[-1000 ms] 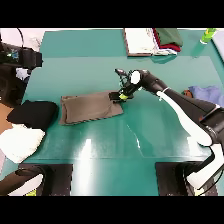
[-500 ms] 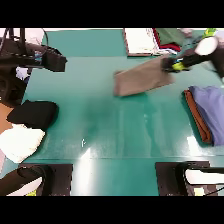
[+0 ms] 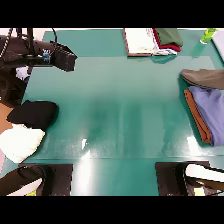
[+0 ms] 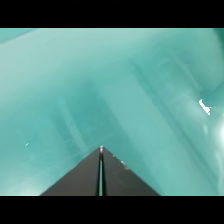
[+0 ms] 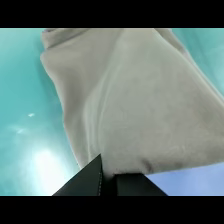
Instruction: Fold the shirts.
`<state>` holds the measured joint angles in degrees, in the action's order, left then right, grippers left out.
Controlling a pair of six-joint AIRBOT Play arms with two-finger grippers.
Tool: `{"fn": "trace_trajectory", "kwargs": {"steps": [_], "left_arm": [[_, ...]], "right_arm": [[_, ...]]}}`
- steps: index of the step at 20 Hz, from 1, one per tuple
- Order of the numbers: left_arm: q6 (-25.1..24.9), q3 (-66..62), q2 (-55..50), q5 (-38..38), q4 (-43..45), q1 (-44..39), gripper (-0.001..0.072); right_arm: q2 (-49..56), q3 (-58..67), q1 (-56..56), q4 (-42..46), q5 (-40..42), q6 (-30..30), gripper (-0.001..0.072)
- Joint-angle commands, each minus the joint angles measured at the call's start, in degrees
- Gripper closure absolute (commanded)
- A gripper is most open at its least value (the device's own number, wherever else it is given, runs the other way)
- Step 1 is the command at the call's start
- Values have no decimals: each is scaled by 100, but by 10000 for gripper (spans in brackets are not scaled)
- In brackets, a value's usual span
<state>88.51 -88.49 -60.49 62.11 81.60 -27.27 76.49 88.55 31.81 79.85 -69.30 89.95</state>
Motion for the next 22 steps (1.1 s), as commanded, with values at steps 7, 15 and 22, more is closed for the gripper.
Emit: {"fn": "trace_trajectory", "kwargs": {"steps": [7,15,22], "left_arm": [[2,2,-2,2,2,-17,675],[-9,2,-2,129,9,-17,674],[-52,2,-2,267,9,-17,674]], "right_arm": [[-17,1432,398,-586,-457,-70,694],[-249,2221,398,-494,-1394,-68,694],[-1462,-105,520,1027,-1561,-96,694]]}}
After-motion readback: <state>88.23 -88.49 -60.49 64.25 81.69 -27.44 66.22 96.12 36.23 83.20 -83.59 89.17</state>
